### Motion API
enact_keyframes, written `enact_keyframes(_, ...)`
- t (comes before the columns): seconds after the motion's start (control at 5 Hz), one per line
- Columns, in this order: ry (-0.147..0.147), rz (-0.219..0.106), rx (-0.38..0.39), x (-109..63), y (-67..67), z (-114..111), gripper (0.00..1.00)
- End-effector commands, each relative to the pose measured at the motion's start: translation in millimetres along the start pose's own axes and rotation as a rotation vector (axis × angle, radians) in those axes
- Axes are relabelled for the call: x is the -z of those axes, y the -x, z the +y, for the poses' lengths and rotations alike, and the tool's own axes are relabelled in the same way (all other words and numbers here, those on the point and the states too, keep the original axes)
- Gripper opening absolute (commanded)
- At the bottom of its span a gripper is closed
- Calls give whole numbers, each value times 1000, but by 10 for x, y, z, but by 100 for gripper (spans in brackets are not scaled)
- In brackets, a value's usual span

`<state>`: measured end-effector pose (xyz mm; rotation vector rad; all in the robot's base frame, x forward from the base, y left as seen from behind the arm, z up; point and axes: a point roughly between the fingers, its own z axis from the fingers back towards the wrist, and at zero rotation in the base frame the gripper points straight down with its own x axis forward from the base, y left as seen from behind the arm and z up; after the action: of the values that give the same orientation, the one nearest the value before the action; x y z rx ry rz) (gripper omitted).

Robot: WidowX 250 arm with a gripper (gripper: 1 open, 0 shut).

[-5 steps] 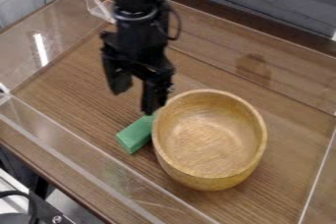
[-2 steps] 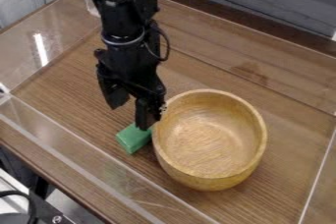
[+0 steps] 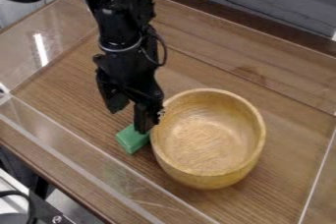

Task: Put the green block in the brown bowl

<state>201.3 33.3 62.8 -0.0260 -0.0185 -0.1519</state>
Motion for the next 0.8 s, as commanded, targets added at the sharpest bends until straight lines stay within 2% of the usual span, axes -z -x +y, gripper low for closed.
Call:
enact_keyframes(0.0, 1, -18, -2, 15, -21, 2, 100)
enact_keyframes(0.6, 17, -25, -3, 95, -26, -19, 100)
